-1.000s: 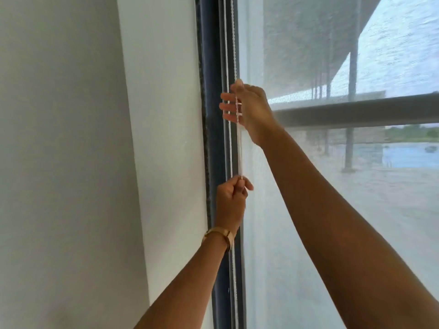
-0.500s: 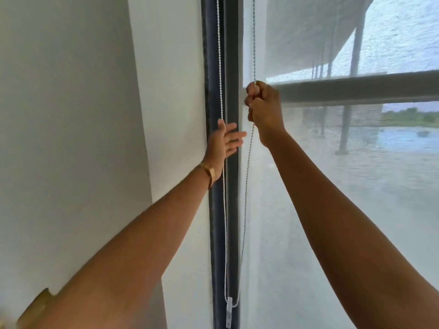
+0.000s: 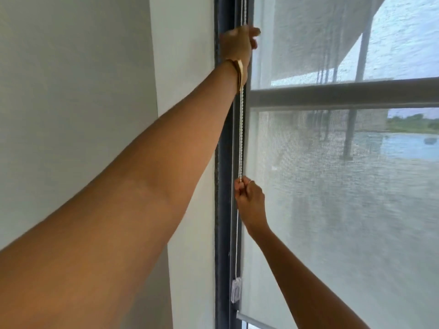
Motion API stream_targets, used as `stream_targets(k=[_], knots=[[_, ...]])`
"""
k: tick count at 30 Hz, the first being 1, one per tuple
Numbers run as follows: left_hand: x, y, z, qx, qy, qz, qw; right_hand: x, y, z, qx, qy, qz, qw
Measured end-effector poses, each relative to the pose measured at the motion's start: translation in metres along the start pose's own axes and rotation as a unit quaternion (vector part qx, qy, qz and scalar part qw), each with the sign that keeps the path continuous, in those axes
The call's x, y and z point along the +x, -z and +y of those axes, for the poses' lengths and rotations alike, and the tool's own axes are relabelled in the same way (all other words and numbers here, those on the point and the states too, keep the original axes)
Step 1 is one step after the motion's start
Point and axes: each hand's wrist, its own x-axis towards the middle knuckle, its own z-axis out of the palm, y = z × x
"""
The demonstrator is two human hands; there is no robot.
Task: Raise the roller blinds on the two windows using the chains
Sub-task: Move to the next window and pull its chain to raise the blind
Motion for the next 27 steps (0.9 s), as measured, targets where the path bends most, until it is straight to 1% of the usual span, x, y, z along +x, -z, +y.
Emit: stream_targets(k=[3, 6, 8, 11, 15, 17, 21, 24, 25, 27], knots=[[-0.016, -0.001, -0.019, 0.017, -0.025, 0.011, 0.999, -0.008, 0.01, 0.021, 0.123, -0.048, -0.084, 0.988], [-0.037, -0.005, -0.035, 0.038, -0.027, -0.009, 0.999, 0.0, 0.03, 0.037, 0.122, -0.072, -0.171, 0.975], [-0.052, -0.004, -0.049, 0.038, -0.029, -0.018, 0.999, 0.009, 0.042, 0.038, 0.126, -0.08, -0.192, 0.97], [-0.07, 0.005, -0.08, 0.048, -0.023, -0.028, 0.998, 0.039, 0.058, 0.016, 0.161, -0.068, -0.161, 0.971], [-0.092, 0.018, -0.118, 0.056, -0.007, -0.016, 0.998, 0.085, 0.072, -0.044, 0.192, -0.023, -0.118, 0.974], [-0.109, 0.019, -0.133, 0.043, 0.005, -0.025, 0.999, 0.105, 0.074, -0.074, 0.192, -0.012, -0.096, 0.977], [-0.139, 0.021, -0.165, 0.044, 0.037, -0.041, 0.998, 0.138, 0.069, -0.13, 0.247, 0.014, -0.102, 0.964], [-0.159, 0.029, -0.188, 0.049, 0.071, -0.043, 0.995, 0.153, 0.063, -0.167, 0.328, -0.003, -0.072, 0.942], [-0.165, 0.033, -0.194, 0.044, 0.082, -0.044, 0.995, 0.156, 0.06, -0.173, 0.324, -0.011, -0.056, 0.944], [-0.174, 0.037, -0.2, 0.037, 0.106, -0.051, 0.992, 0.159, 0.053, -0.171, 0.251, 0.001, -0.028, 0.967]])
